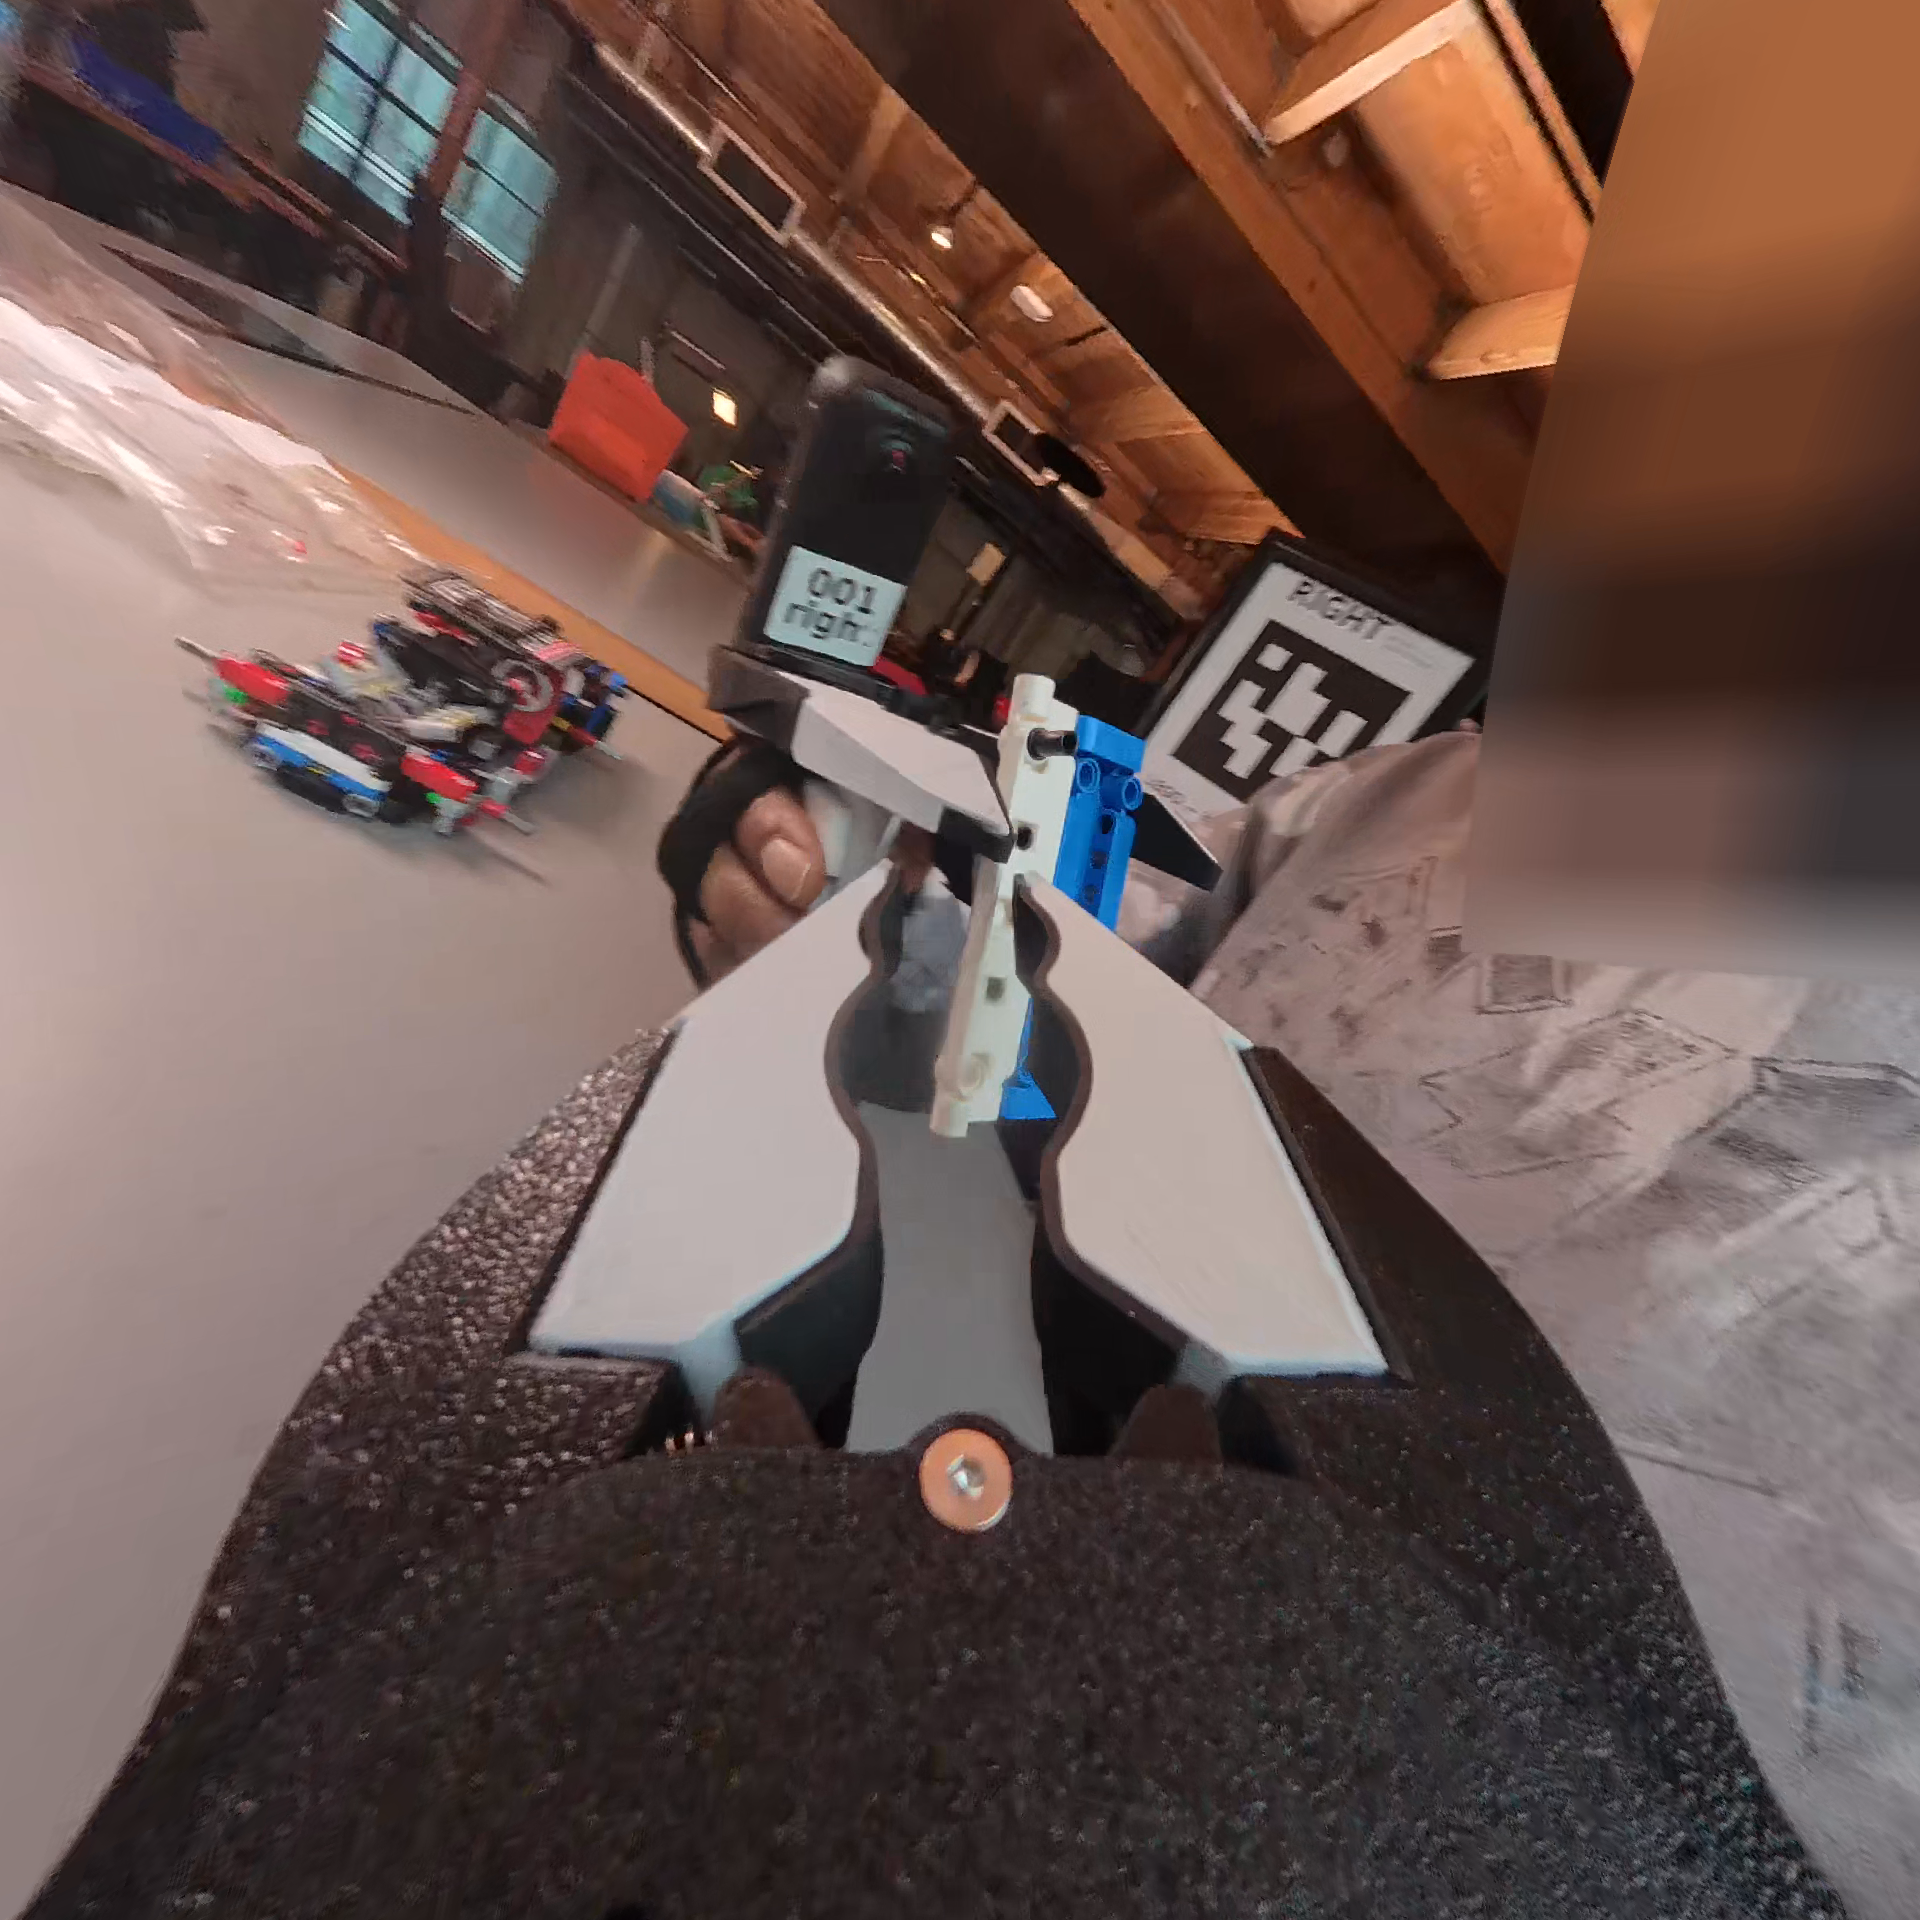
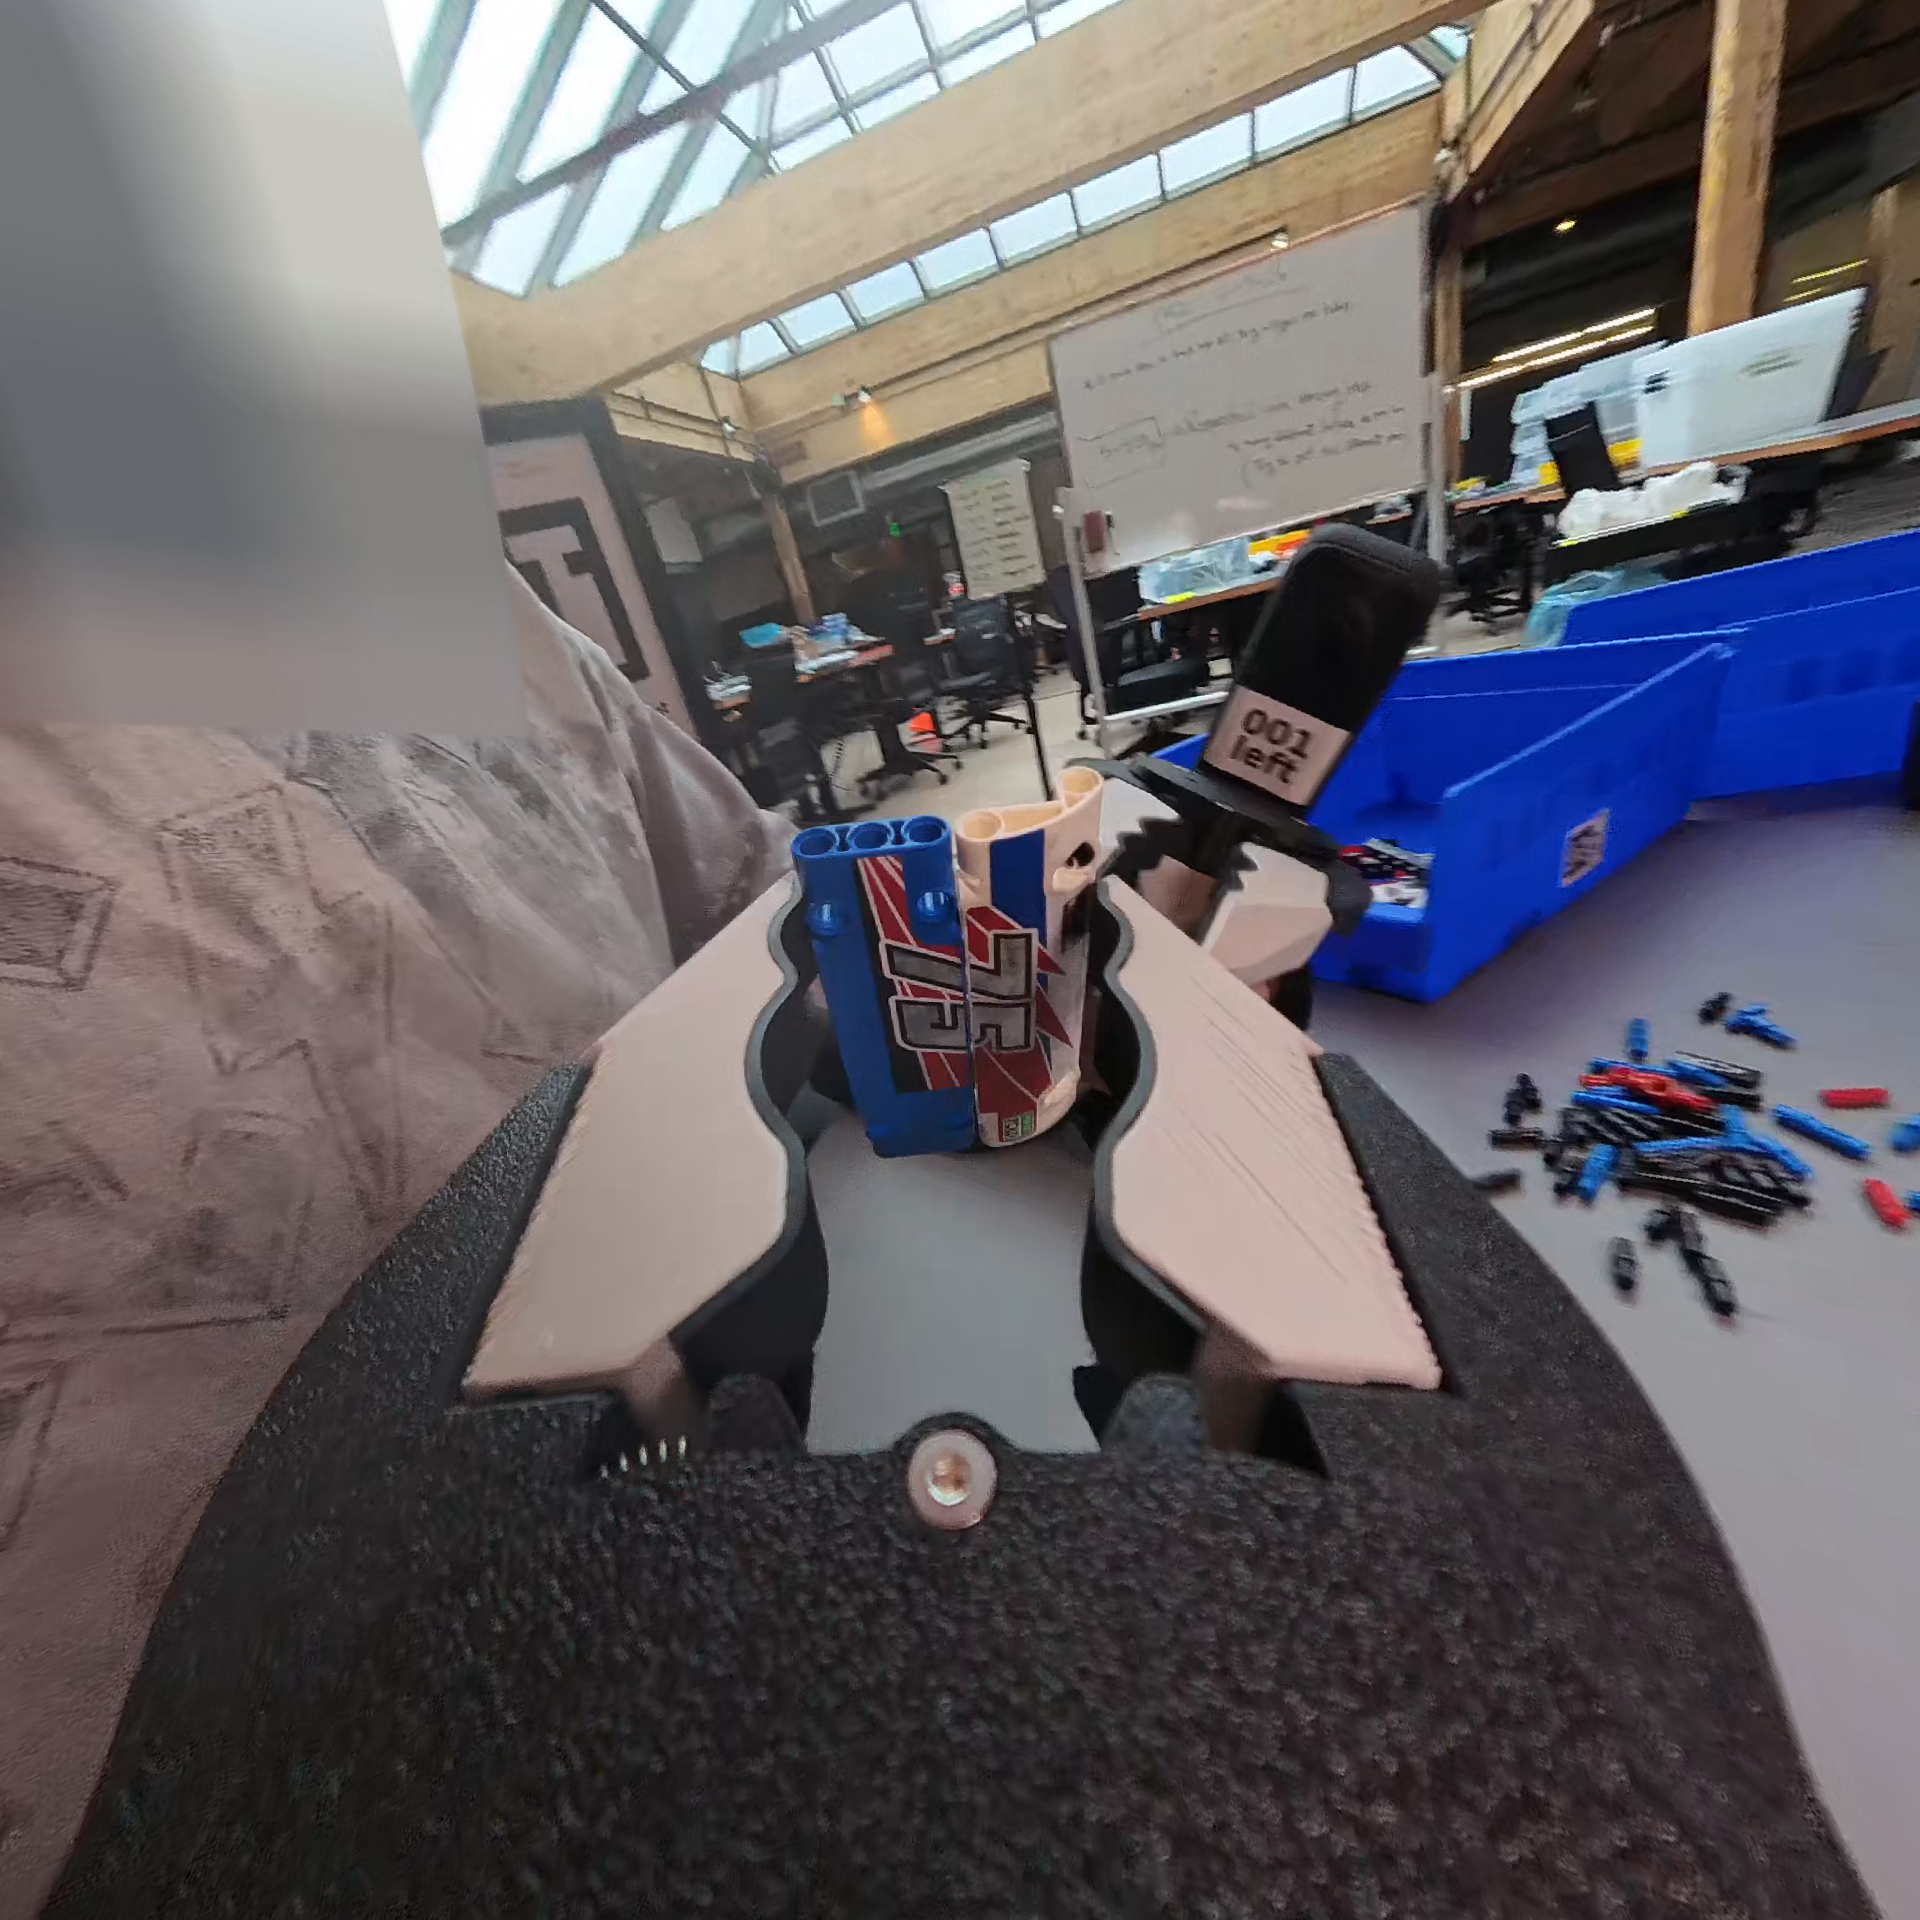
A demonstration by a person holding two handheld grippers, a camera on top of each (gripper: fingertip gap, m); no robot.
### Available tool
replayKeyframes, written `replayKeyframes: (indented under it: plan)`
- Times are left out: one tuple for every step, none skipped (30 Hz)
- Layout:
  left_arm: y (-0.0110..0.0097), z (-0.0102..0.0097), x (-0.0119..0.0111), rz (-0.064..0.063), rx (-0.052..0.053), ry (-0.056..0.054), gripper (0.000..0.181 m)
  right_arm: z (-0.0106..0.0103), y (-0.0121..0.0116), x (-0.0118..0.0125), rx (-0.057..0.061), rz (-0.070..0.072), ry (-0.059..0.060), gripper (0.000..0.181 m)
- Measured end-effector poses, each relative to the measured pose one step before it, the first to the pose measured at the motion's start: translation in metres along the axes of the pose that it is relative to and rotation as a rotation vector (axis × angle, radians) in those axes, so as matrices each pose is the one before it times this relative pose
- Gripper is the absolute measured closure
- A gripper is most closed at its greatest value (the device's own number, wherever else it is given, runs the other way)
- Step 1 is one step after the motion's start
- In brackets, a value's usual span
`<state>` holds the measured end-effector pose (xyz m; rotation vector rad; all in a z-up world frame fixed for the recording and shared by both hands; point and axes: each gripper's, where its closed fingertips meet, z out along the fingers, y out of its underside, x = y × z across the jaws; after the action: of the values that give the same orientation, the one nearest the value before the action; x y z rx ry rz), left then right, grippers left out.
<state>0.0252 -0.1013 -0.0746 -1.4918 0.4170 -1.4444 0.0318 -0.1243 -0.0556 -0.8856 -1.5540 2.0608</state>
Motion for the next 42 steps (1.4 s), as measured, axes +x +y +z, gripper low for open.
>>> replayKeyframes:
  plan:
    - [-0.00788,-0.00621,-0.00505,0.059,0.0234,-0.0693,0.159,-0.00295,-0.00003,0.0066,-0.0254,-0.0435,0.0541,0.13]
    - [-0.00685,-0.00592,-0.00424,0.0668,0.0162,-0.0663,0.159,-0.00229,0.00258,0.00789,-0.0368,-0.0512,0.0603,0.129]
    - [-0.00428,-0.0048,-0.00456,0.0695,0.0027,-0.0668,0.159,-0.00114,0.0056,0.00861,-0.0459,-0.0451,0.0602,0.129]
    - [-0.00183,-0.00296,-0.00413,0.0647,-0.0086,-0.0607,0.16,0.00056,0.00838,0.00751,-0.0545,-0.033,0.0498,0.128]
    - [-0.00012,-0.00116,-0.00196,0.0564,-0.0146,-0.044,0.16,0.00192,0.00813,0.00572,-0.0439,-0.0275,0.0394,0.129]
    - [0.00101,0.00046,0.00022,0.0474,-0.0174,-0.0253,0.162,0.00271,0.00583,0.00216,-0.0249,-0.0159,0.0191,0.129]
    - [0.00213,0.00162,0.00084,0.038,-0.0204,-0.0178,0.163,0.00308,0.00446,-0.00129,-0.0181,0.0,-0.0042,0.129]
    - [0.00361,0.0022,0.00073,0.0313,-0.0267,-0.0144,0.164,0.00302,0.00267,-0.0023,-0.0095,0.0014,-0.0088,0.129]
    - [0.00436,0.00253,0.00158,0.0257,-0.0281,-0.0044,0.166,0.00237,0.00158,-0.00229,-0.0052,-0.0023,-0.0075,0.129]
    - [0.00421,0.0024,0.00241,0.0199,-0.025,0.0036,0.169,0.00173,0.00077,-0.0026,-0.004,0.0001,-0.0106,0.129]
    - [0.00323,0.00191,0.00254,0.0164,-0.0191,0.0059,0.172,0.00113,0.00073,-0.00205,-0.0057,0.0028,-0.0092,0.129]
    - [0.0017,0.00145,0.0017,0.015,-0.0107,0.001,0.175,0.00061,0.00094,-0.00104,-0.0061,-0.0008,-0.0032,0.129]
    - [0.00092,0.00087,-0.00023,0.0131,-0.0071,-0.0098,0.178,0.00022,0.00075,-0.00062,-0.0042,-0.0027,-0.0004,0.129]
    - [0.0006,0.00041,0.00019,0.0095,-0.0066,-0.004,0.178,-0.00018,0.00057,-0.00011,-0.0041,-0.0017,-0.0004,0.129]
    - [0.00033,0.00022,0.00018,0.0035,-0.0046,-0.0001,0.178,-0.00025,0.00006,-0.00035,-0.001,0.0021,-0.0032,0.129]
    - [-0.0001,0.0,0.00027,0.0041,-0.0018,-0.0003,0.178,-0.00006,-0.0003,-0.00034,0.0007,0.0033,-0.0029,0.129]
    - [-0.00008,-0.00017,0.00061,0.0068,-0.0022,0.0004,0.178,0.00009,-0.00008,-0.00098,-0.001,0.0004,-0.0059,0.129]
    - [0.00011,-0.00035,0.00094,0.0056,-0.0053,0.0035,0.178,0.00009,-0.00021,-0.00093,0.0002,-0.0019,-0.0037,0.129]
    - [-0.00057,-0.00045,0.00077,0.0008,-0.0019,0.0038,0.178,-0.00021,-0.00097,-0.00069,0.0071,0.0004,-0.0031,0.129]
    - [-0.00142,-0.00036,0.00157,-0.0061,0.004,0.0099,0.179,-0.00071,-0.00236,-0.00223,0.0155,0.0052,-0.0161,0.129]
    - [-0.00251,-0.00077,0.00116,-0.005,0.0097,0.0063,0.179,-0.00138,-0.004,-0.00047,0.0233,0.0084,-0.0081,0.13]
    - [-0.00323,-0.00107,-0.00051,0.0016,0.0118,-0.0051,0.179,-0.00204,-0.00503,0.00064,0.0277,0.0072,-0.0036,0.137]
    - [-0.00303,-0.00133,-0.00058,0.0005,0.0085,-0.0031,0.179,-0.00283,-0.00558,0.0011,0.0302,0.0089,-0.003,0.145]
    - [-0.00175,-0.00124,-0.00165,0.0053,0.001,-0.0089,0.179,-0.00274,-0.00431,0.00264,0.0226,0.0087,0.0059,0.152]
    - [-0.0015,-0.00178,-0.00207,0.0024,0.0014,-0.0091,0.179,-0.00314,-0.00294,0.00341,0.0162,0.0015,0.0136,0.159]
    - [-0.00366,-0.0047,-0.00229,-0.0069,0.0191,-0.0031,0.18,-0.00746,-0.00537,0.01043,0.0334,0.0011,0.0582,0.167]
    - [-0.00723,-0.00894,-0.00187,-0.0151,0.0409,0.0077,0.181,-0.0105,-0.00476,0.01036,0.029,-0.0137,0.041,0.174]
    - [-0.01024,-0.01221,-0.01093,-0.013,0.0543,-0.0477,0.181,-0.00835,-0.00375,0.00166,0.007,0.0172,-0.0134,0.174]
    - [-0.00317,-0.00922,-0.00841,0.007,0.0021,-0.0342,0.181,-0.0029,-0.00233,-0.00473,-0.0091,-0.0146,-0.0256,0.174]
    - [0.00066,-0.0035,-0.00359,0.02,-0.0129,-0.0177,0.181,0.00245,-0.00052,-0.00473,-0.0122,-0.0194,-0.0091,0.174]
    - [0.00193,0.00139,0.00135,0.0029,-0.0099,0.0076,0.181,0.0052,0.00046,-0.00169,-0.0051,-0.014,0.0081,0.174]
    - [0.00291,0.00433,0.00261,-0.0053,-0.0095,0.0129,0.181,0.00494,0.00064,-0.00154,0.0065,-0.0041,0.0004,0.174]
    - [0.00329,0.00483,0.00348,-0.0057,-0.0124,0.0172,0.181,0.00359,0.00197,0.00023,-0.0039,0.0116,0.0037,0.174]
    - [0.00307,0.00409,0.0039,-0.0073,-0.0148,0.0198,0.181,0.00163,0.00309,0.00294,-0.0152,0.0007,0.0193,0.174]
    - [0.00253,0.00294,0.00114,0.0023,-0.0137,-0.0017,0.181,-0.00004,0.00266,0.00595,-0.014,-0.0135,0.0393,0.174]
    - [0.00078,0.0014,-0.00039,0.0183,0.0006,-0.0157,0.181,-0.00073,0.00262,0.00777,-0.0119,-0.0131,0.05,0.174]
    - [0.00078,0.00114,-0.00008,0.0116,0.0022,-0.0124,0.181,-0.00027,0.00208,0.00668,-0.008,-0.0056,0.0426,0.174]
    - [0.00111,0.00177,-0.00009,-0.0001,0.0006,-0.0083,0.181,0.00039,0.00204,0.00796,-0.0092,-0.0047,0.0556,0.174]
    - [0.00114,0.00255,-0.00097,-0.0082,0.0002,-0.0114,0.175,0.00092,0.00085,0.0044,-0.0021,-0.0195,0.0399,0.174]
    - [0.00148,0.00312,-0.00261,-0.012,-0.0029,-0.021,0.168,0.00115,-0.00034,0.00329,0.0011,-0.0182,0.0387,0.174]
    - [0.00183,0.00335,-0.00344,-0.0079,-0.0063,-0.0262,0.165,0.00172,-0.00066,0.0016,0.0005,-0.0204,0.0311,0.174]
    - [0.00136,0.00305,-0.00355,-0.0006,-0.0055,-0.028,0.162,0.00191,-0.00028,-0.00014,-0.0055,-0.0272,0.0223,0.174]
